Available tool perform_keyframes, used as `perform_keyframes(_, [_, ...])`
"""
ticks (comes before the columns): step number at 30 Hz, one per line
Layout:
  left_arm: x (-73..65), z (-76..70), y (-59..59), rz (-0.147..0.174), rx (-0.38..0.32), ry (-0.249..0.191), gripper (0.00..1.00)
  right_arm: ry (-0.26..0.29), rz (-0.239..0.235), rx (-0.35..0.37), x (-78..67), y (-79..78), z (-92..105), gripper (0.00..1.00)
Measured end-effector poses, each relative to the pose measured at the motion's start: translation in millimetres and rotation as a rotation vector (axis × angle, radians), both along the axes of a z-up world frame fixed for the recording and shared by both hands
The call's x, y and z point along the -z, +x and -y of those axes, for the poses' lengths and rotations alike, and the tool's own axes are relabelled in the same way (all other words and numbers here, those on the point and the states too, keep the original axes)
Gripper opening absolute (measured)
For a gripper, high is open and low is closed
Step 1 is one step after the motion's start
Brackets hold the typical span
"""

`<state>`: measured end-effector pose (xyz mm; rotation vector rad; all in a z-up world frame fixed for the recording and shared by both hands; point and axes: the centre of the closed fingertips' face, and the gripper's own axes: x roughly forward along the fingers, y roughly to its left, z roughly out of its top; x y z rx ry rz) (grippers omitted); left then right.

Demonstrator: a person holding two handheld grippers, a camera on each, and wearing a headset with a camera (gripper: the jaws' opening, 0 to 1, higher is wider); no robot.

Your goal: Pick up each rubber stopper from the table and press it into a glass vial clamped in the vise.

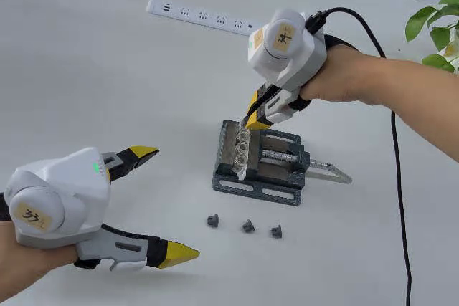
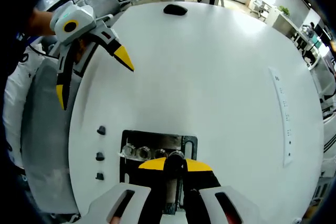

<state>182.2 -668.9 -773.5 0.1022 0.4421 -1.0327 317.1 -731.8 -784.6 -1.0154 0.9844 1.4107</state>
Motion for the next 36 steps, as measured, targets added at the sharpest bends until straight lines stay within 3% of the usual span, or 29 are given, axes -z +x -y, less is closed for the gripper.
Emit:
perform_keyframes(13, [-1.6, 0.9, 0.0, 0.0, 0.003, -0.001, 0.98, -0.096, -0.07, 0.085, 1.5, 2.7, -0.9, 0.06])
perform_keyframes(24, [-0.5, -0.1, 0.9, -0.003, 0.004, -0.003, 0.98, -0.106, -0.107, 0.154, 1.8, -0.3, 1.8, 0.05])
perform_keyframes(36, [1.3, 0.5, 3.1, -0.002, 0.004, -0.01, 0.97, -0.153, -0.082, 0.156, 4.5, 1.9, -1.0, 0.04])
